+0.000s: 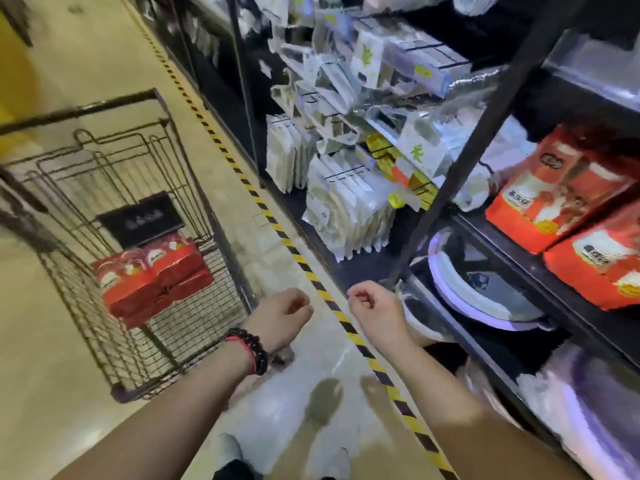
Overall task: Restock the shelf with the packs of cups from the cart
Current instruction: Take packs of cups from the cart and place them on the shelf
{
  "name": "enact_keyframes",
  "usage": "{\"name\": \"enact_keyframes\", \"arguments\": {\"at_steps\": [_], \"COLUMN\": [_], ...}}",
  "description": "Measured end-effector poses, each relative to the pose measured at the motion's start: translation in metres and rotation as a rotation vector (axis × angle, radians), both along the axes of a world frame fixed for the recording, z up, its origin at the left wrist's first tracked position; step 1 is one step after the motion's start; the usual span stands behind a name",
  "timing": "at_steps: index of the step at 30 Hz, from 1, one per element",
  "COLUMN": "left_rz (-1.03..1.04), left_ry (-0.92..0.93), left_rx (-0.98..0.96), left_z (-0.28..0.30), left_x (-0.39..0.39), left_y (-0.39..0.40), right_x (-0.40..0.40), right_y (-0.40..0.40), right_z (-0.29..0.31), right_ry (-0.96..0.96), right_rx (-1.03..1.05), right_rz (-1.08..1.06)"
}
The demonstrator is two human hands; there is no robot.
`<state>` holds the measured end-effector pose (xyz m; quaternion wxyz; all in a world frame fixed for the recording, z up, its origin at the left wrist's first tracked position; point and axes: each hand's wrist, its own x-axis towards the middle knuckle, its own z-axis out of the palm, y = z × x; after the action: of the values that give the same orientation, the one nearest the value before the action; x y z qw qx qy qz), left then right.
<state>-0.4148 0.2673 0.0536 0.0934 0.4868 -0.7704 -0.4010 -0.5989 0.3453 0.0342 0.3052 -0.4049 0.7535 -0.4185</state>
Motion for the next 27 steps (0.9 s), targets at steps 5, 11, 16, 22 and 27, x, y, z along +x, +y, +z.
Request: {"name": "enact_keyframes", "arguments": {"at_steps": [5, 11, 16, 22, 27], "left_rz": [0.176, 0.357, 0.486, 0.586, 0.603], "left_ry": [-0.039, -0.016, 0.028, 0.039, 0.047], "left_rx": [0.009, 0.041, 0.082, 0.125, 0.157], "left_z": [-0.005, -0.011, -0.026, -0.049, -0.06], "left_x": [0.115, 0.245, 0.316, 0.352, 0.353], "left_y": [-0.029, -0.061, -0.078, -0.11, -0.163], "right_x": [0.102, 0.22, 0.286, 0.317, 0.325], "right_y": [-0.072, -0.14, -0.182, -0.231, -0.297], "right_z": [-0.001, -0.012, -0.026, -0.04, -0.057], "right_ry": [-0.003, 0.013, -0.002, -0.062, -0.067], "right_rx": [0.016, 0.063, 0.097, 0.169, 0.23], "right_rz": [0.224, 0.425, 0.463, 0.478, 0.517]}}
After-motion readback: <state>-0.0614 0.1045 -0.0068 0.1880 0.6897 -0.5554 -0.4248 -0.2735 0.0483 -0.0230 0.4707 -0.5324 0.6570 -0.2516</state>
